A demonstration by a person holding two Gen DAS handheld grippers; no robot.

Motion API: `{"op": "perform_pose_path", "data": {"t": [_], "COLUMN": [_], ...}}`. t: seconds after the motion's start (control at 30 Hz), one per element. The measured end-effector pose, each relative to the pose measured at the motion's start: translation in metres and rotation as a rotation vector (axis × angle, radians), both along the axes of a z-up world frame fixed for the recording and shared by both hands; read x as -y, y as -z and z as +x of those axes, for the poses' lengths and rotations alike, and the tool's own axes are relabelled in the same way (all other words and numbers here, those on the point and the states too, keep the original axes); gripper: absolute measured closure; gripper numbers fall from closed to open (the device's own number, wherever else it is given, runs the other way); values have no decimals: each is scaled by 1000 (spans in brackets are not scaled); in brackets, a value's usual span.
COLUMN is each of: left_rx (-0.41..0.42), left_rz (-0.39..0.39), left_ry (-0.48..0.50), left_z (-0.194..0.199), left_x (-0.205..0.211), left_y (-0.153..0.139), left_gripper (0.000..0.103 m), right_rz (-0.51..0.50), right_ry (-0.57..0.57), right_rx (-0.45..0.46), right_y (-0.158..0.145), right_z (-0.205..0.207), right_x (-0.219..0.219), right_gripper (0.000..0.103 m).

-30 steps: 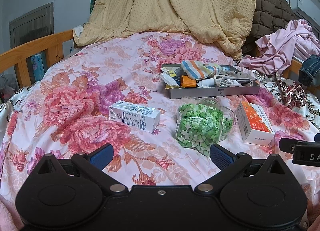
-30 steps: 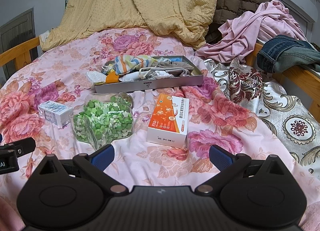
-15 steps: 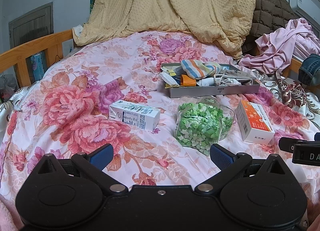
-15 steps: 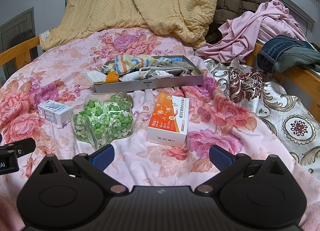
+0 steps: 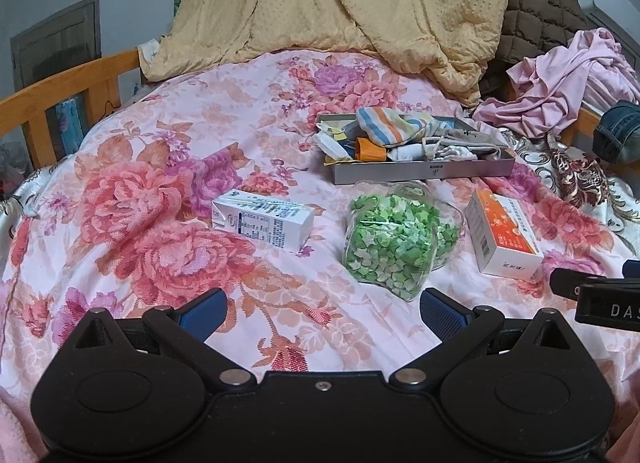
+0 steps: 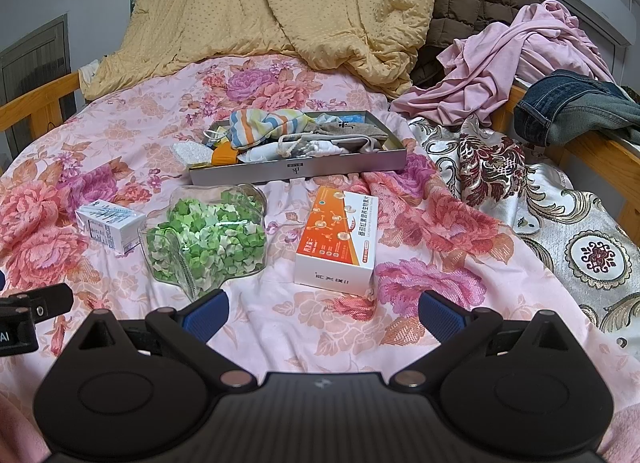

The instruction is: Organize soft objects

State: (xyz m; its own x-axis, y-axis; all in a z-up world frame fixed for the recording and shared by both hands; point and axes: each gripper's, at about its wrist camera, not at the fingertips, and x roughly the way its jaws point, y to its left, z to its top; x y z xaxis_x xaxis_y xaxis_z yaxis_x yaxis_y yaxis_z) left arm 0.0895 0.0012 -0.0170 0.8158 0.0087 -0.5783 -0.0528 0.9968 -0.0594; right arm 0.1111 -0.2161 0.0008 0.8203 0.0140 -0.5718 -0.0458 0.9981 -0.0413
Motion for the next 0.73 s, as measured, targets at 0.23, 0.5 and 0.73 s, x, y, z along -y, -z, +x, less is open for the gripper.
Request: {"op": "perform_pose_path", "data": {"t": [0.23, 0.5, 0.73], "left_rx": [-4, -5, 4], "left_rz": [14, 37, 53], "left_ry": [1, -1, 10], "left_z": [2, 2, 1], "left_x": [2, 4, 6], "left_y": [-1, -2, -2], "left_gripper": [1, 1, 1], "right_rz": [-1, -1, -2], "right_ry": [0, 0, 0], "right_rx": [0, -1, -2], "right_y": [0, 0, 0], "right_z": [0, 0, 0], "right_x": [0, -1, -1], "right_gripper": [0, 0, 0]}}
